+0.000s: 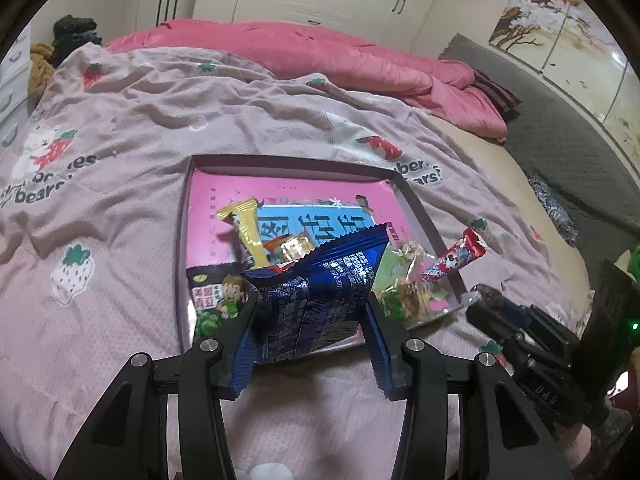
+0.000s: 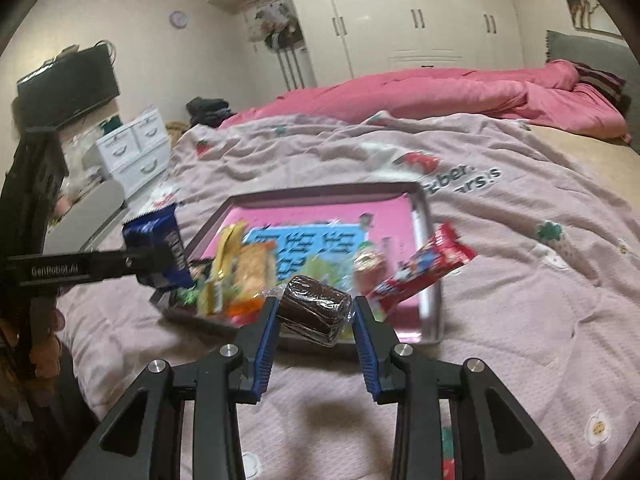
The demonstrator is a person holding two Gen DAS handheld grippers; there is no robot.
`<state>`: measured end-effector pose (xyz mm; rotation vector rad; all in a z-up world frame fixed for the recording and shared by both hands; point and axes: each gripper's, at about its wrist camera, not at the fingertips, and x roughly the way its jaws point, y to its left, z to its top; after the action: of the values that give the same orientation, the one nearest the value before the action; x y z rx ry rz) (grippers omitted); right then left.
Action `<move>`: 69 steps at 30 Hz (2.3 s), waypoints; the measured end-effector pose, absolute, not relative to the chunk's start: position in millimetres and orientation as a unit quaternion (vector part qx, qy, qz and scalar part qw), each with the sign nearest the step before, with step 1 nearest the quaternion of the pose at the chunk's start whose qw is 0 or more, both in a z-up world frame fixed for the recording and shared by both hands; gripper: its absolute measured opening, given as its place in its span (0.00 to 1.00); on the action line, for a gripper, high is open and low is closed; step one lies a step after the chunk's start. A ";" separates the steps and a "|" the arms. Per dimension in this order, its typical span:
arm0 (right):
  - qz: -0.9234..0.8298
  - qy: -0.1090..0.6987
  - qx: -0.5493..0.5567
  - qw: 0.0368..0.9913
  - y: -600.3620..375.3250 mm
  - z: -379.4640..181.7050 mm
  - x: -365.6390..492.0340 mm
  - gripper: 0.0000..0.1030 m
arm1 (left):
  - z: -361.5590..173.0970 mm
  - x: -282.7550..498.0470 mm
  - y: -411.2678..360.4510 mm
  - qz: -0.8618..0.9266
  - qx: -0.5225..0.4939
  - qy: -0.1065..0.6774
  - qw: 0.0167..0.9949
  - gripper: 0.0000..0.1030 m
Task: Organize snacks
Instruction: 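Lift the blue bag and brown candy and carry both over the tray, then lower the blue bag with the left gripper and open it while the right gripper releases the candy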
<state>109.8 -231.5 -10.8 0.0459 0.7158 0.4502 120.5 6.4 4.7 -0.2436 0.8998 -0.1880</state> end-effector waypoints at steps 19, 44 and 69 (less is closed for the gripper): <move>0.169 0.337 0.033 0.926 -255.9 -8.3 132.9 0.36 | -31.7 146.6 -26.8 -0.094 -0.080 0.451 0.884 0.48; 0.175 0.372 0.023 0.911 -243.2 -29.7 147.0 0.36 | -46.6 148.8 -40.2 -0.104 -0.053 0.461 0.880 0.48; 0.184 0.400 0.009 0.898 -229.0 -47.1 154.0 0.36 | -47.4 149.7 -41.0 -0.102 -0.052 0.461 0.880 0.48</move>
<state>154.0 -229.0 -47.1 0.0189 0.8293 0.3804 149.7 -41.0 -47.4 -0.1086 0.9617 -0.2119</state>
